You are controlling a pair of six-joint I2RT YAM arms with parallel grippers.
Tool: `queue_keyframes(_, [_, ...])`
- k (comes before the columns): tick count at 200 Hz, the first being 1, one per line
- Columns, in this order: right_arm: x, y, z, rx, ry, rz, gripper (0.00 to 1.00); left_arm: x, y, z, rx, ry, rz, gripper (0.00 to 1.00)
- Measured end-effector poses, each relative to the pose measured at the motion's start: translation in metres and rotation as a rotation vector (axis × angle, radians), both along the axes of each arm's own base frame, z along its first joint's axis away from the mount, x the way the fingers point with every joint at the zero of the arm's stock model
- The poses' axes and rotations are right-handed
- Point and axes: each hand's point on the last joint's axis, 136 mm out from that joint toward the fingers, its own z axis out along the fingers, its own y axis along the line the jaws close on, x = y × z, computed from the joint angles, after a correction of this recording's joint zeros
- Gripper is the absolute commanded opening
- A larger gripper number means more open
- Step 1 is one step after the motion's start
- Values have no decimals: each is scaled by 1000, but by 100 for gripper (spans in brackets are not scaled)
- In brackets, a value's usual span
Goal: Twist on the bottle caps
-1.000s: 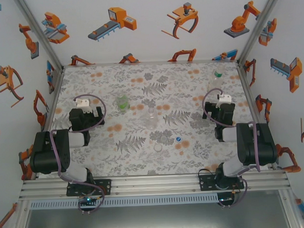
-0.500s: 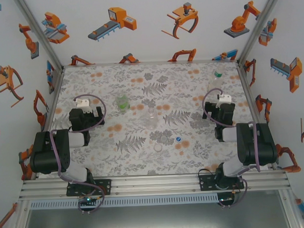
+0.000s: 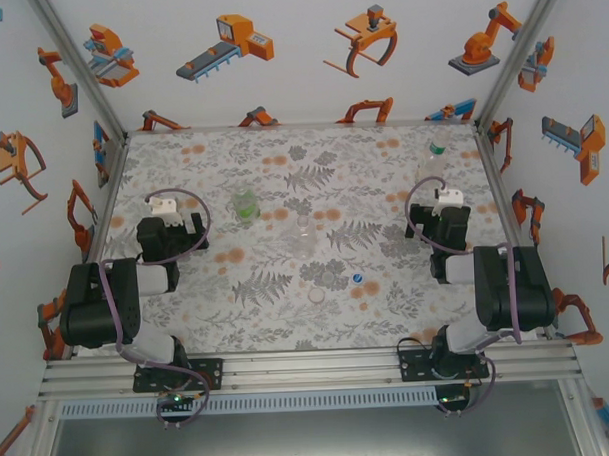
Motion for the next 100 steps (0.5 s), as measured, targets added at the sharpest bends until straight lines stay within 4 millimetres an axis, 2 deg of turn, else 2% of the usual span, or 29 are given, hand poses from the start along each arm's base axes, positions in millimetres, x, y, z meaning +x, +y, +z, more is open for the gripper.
queue_keyframes(22, [0,2,6,2,-13,9,98,0,0,0,-2,0,1,97])
queue_keyframes(56, [0,4,28,0,-75,21,96,0,0,0,-3,0,1,97])
queue_keyframes(100, [-3,4,23,0,-28,24,96,0,0,0,-3,0,1,97])
